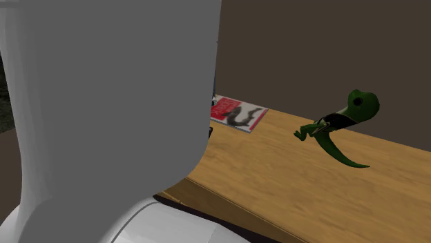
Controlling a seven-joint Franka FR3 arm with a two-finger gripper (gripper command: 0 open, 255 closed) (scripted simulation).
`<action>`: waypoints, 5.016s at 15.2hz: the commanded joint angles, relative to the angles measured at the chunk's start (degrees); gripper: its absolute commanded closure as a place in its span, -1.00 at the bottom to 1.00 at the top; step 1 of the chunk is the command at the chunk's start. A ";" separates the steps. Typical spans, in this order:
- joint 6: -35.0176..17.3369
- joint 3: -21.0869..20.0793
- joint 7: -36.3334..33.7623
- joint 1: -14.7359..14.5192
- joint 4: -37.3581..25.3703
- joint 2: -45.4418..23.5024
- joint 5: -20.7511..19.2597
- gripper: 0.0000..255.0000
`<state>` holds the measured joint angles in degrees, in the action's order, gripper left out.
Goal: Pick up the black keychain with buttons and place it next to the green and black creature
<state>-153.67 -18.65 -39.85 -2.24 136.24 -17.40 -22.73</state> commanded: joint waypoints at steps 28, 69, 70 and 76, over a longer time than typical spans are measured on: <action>13.27 -5.17 10.71 3.20 -0.64 14.46 13.77 1.00; 44.65 -3.74 19.02 3.02 -18.96 29.10 22.72 1.00; 45.42 -3.70 19.08 3.03 -19.66 29.17 22.74 1.00; 46.52 -0.74 23.78 4.55 -18.70 31.49 23.17 1.00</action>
<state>-107.24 -20.20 -17.42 1.91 117.05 13.45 0.32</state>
